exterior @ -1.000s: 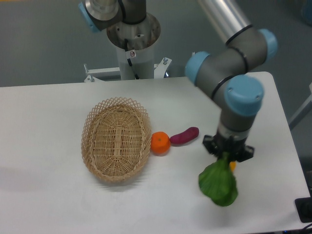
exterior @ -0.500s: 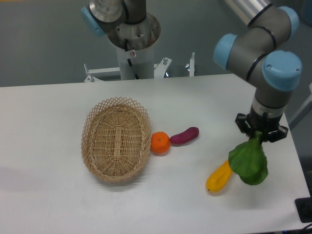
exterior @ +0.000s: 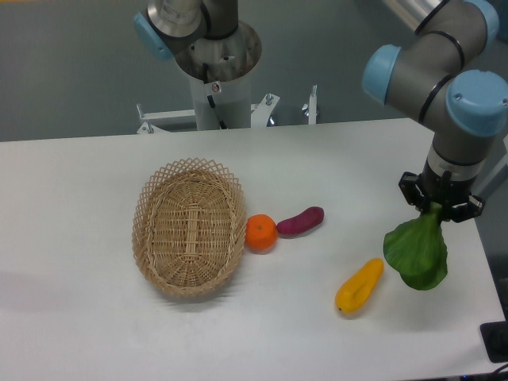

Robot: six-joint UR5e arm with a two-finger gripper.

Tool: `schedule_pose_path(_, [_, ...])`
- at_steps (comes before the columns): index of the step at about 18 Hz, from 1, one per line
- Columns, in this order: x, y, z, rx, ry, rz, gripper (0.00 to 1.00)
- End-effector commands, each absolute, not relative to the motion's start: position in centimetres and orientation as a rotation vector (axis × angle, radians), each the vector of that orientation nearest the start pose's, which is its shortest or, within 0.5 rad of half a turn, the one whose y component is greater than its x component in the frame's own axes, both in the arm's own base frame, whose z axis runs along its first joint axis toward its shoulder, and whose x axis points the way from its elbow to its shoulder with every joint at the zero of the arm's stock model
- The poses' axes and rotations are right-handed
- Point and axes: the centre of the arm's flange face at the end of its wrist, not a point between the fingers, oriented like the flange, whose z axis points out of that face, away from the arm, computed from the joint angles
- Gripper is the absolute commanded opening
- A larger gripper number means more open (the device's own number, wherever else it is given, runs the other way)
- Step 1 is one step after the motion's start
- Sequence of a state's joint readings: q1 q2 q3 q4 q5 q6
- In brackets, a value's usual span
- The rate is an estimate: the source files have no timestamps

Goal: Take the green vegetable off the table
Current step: 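Raise the held bok choy higher above the table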

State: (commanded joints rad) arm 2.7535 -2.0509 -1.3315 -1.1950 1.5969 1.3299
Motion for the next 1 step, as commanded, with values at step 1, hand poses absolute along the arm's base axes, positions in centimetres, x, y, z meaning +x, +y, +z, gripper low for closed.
schedule_pose_path(1, [-58.99,37.99,36.07,-3.111,0.224,0.214,0.14])
